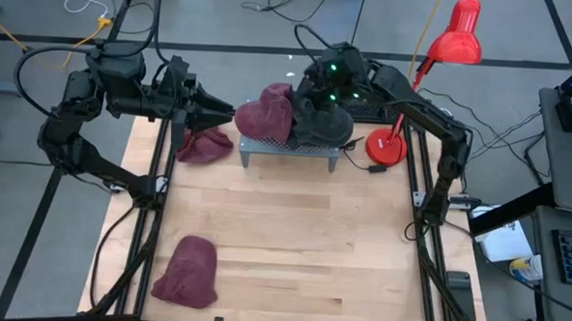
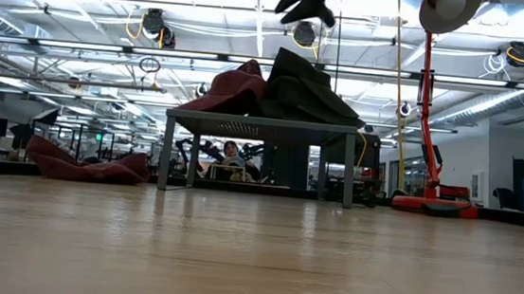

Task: Pick & Place hat
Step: Stack the bottom maroon cap on the maroon cap on the shelf

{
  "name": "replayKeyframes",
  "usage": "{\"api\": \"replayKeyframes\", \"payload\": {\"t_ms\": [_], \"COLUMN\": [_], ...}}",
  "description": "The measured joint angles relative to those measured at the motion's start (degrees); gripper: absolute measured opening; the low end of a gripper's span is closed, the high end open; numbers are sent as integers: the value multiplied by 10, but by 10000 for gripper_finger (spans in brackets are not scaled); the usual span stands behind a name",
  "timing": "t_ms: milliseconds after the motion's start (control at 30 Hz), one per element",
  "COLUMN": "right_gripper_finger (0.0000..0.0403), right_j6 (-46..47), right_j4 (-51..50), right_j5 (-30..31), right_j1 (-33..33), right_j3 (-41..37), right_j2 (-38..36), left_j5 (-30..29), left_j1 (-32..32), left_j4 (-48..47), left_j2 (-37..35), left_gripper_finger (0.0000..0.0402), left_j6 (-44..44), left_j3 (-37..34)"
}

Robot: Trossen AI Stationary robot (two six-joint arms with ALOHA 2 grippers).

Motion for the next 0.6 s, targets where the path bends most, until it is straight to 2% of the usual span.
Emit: {"api": "replayKeyframes", "payload": {"t_ms": [200, 600], "right_gripper_finger": [128, 126], "right_j6": [6, 19], "right_j4": [-64, -84], "right_j5": [2, 74], "right_j1": [52, 186], "right_j3": [0, 0], "right_j2": [-44, -111], "left_j5": [-11, -15], "left_j1": [0, 0], "left_j4": [-4, -43], "left_j2": [4, 3], "left_gripper_finger": [184, 184], "left_j6": [-18, -64], "left_j3": [0, 0]}}
